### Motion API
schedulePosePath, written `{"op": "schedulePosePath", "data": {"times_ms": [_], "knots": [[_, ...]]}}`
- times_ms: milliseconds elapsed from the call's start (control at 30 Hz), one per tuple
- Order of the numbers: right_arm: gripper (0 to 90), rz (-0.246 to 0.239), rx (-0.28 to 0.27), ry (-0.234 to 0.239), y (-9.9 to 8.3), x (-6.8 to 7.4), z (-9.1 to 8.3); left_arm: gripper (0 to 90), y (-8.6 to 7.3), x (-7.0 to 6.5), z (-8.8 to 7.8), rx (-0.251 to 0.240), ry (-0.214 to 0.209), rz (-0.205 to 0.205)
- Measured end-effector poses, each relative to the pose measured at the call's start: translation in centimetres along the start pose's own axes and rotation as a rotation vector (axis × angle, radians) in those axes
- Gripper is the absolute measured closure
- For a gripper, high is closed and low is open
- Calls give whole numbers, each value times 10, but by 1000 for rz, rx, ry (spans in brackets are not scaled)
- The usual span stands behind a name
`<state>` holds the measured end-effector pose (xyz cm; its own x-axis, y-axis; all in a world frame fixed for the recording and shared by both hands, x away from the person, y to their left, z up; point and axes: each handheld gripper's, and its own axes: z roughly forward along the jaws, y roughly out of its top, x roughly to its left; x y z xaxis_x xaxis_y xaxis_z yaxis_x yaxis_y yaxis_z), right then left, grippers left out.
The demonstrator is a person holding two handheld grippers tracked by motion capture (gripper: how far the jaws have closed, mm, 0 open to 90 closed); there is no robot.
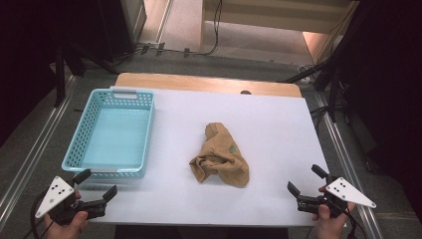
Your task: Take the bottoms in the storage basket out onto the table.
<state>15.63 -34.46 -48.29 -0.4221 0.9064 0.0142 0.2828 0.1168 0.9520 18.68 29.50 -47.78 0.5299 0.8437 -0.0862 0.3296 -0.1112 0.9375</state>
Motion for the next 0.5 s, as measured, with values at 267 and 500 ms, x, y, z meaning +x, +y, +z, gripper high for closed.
{"op": "schedulePosePath", "data": {"times_ms": [267, 500], "knots": [[0, 0, -1, 0, 0, 0, 0, 0, 0, -1, 0, -1, -2, 1], [0, 0, -2, -1, 0, 0, 0, 0, 0, 0, 0, 0, -4, 1]]}}
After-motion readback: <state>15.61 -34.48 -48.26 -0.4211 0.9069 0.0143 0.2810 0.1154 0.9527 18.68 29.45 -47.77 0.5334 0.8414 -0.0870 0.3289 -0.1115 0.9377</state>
